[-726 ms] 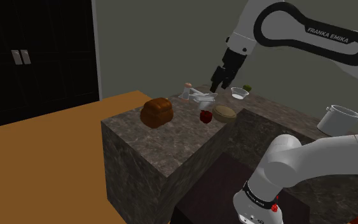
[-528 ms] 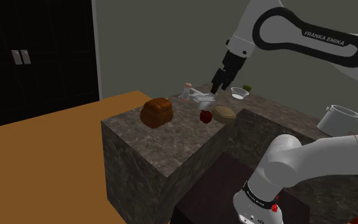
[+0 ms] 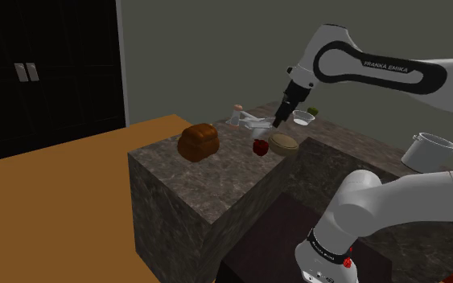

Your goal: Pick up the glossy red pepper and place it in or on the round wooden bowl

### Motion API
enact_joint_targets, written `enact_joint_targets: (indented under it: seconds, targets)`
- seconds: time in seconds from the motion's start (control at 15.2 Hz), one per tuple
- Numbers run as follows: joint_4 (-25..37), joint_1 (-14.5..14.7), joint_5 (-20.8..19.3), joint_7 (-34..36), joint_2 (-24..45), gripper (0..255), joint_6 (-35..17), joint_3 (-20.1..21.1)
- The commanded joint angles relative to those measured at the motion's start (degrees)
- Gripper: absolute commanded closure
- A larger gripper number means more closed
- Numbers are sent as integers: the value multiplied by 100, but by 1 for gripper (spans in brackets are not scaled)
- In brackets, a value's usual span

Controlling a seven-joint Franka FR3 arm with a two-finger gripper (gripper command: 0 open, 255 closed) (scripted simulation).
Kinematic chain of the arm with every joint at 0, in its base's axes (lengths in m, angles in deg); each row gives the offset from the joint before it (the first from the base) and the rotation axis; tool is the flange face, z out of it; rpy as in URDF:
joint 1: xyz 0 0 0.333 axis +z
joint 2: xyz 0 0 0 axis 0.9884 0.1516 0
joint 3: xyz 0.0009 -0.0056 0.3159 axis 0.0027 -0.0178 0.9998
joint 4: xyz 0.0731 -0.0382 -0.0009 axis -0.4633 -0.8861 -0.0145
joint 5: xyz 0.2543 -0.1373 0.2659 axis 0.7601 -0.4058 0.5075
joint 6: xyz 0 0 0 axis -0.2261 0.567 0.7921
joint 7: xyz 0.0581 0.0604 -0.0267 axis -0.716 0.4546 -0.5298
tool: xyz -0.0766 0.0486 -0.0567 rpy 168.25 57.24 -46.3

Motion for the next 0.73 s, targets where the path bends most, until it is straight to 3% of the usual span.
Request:
enact_joint_targets:
  seconds: [0.0, 0.33, 0.66]
  targets:
    - [-170, -17, -160, -415, 74, 0, -297, -306]
    - [-284, 15, -466, -1433, 557, 0, -1015, -1119]
    - [-135, 230, -566, -2505, 1311, 0, -1747, -2006]
